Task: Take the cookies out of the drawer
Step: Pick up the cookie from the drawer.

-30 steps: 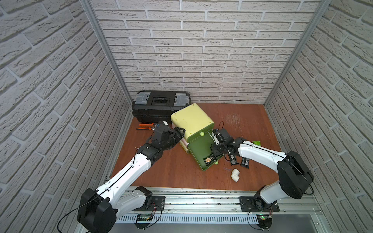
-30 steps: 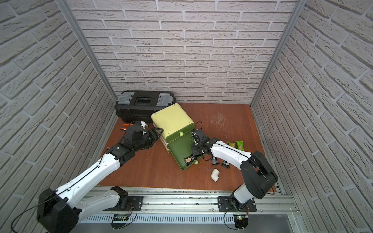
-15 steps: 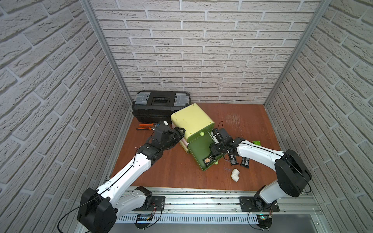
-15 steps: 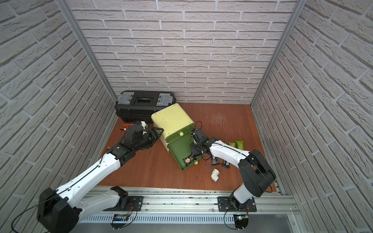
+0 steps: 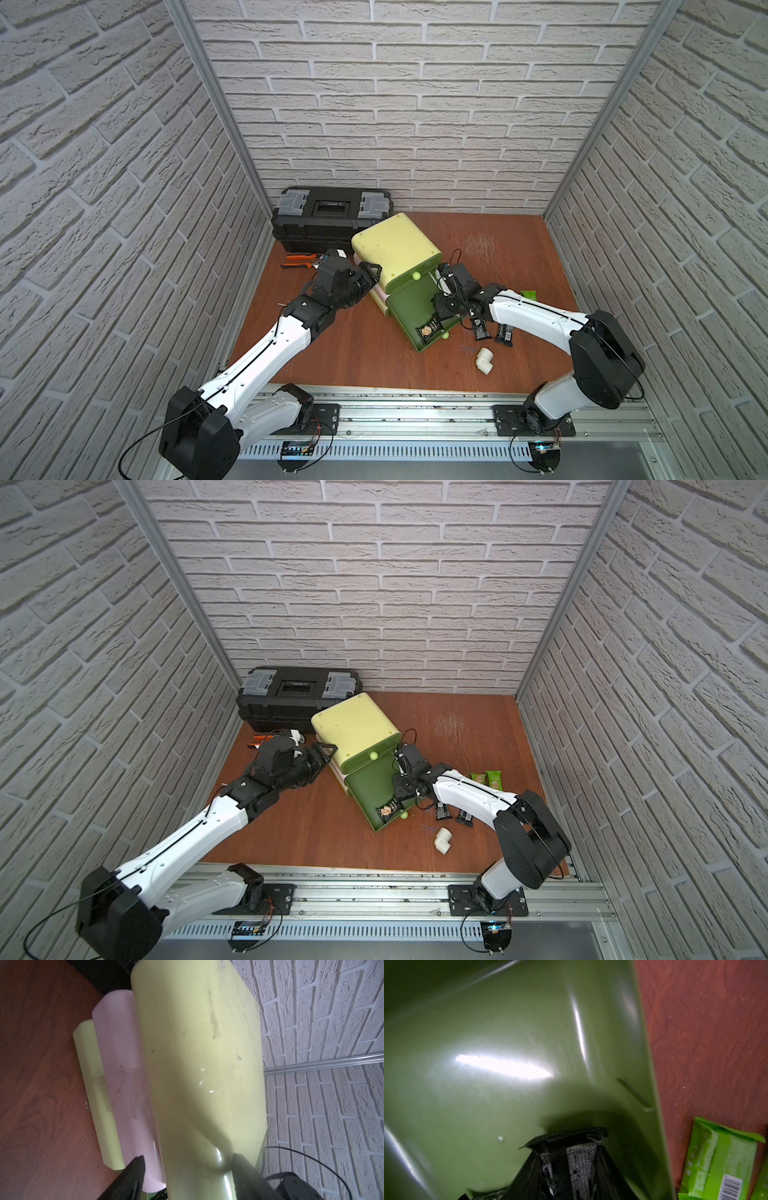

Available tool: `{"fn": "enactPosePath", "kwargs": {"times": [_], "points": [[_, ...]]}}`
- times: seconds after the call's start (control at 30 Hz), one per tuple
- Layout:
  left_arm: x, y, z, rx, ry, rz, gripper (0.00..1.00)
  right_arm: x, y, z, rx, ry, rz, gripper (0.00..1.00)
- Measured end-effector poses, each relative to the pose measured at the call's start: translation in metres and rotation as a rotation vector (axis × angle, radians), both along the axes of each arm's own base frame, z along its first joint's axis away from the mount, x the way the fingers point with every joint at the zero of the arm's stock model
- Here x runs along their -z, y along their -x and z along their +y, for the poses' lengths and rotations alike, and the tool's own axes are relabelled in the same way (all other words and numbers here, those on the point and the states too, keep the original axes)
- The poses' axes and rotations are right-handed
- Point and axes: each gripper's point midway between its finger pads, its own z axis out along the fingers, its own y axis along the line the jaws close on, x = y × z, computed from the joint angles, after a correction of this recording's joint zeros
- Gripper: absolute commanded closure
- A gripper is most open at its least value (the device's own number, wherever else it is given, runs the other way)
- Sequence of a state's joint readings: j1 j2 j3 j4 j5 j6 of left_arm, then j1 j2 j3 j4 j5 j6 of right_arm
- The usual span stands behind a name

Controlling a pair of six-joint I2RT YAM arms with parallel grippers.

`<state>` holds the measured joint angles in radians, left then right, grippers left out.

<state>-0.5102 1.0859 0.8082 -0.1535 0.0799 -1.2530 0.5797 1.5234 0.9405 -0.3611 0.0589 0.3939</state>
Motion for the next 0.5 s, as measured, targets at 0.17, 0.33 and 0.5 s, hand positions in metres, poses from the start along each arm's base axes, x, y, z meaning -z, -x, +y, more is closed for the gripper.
{"fn": "enactPosePath", "kwargs": {"times": [0.17, 0.33, 0.5], "points": [[0.000, 0.000, 0.000, 0.000, 0.000, 0.000, 0.30, -0.030, 0.005, -0.003, 0.007, -0.037, -0.051, 0.71], [0.000, 0.000, 0.000, 0.000, 0.000, 0.000, 0.30, -0.055, 0.015, -0.016, 0.038, -0.052, -0.081, 0.71], [0.000, 0.000, 0.000, 0.000, 0.000, 0.000, 0.30, -0.078, 0.022, -0.047, 0.120, -0.063, -0.097, 0.72]]}}
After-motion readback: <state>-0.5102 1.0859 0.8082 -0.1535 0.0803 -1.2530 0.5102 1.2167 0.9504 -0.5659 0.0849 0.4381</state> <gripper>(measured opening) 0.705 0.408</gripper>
